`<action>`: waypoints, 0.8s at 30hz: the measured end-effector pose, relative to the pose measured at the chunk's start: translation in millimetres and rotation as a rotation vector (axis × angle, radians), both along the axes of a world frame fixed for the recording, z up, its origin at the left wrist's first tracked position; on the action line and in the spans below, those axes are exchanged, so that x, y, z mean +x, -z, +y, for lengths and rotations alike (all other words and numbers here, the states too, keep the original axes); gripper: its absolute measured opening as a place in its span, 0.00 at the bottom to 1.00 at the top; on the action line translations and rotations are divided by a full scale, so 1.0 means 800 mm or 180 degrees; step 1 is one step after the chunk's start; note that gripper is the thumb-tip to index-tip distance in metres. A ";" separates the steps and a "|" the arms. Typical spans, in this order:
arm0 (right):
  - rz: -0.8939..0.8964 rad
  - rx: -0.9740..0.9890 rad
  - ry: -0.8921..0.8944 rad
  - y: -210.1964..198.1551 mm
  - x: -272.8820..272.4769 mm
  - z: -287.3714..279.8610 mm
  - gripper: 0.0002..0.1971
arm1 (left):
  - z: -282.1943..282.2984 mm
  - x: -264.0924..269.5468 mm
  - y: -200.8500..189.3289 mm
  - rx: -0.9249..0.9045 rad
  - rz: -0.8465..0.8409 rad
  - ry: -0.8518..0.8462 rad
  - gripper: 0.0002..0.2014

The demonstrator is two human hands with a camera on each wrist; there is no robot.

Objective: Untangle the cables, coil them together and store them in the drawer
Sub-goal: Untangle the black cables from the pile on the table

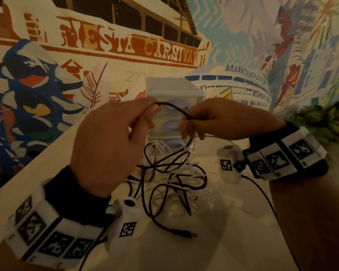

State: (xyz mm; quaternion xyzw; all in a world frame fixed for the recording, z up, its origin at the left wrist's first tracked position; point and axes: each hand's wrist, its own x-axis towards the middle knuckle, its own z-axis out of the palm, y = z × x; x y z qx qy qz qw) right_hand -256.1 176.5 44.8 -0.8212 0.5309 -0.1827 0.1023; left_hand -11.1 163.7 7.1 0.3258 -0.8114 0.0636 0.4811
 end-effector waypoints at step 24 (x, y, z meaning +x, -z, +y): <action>-0.0335 -0.0584 0.0198 -0.012 -0.026 0.006 0.12 | 0.000 0.003 0.000 0.0319 -0.0385 -0.0458 0.30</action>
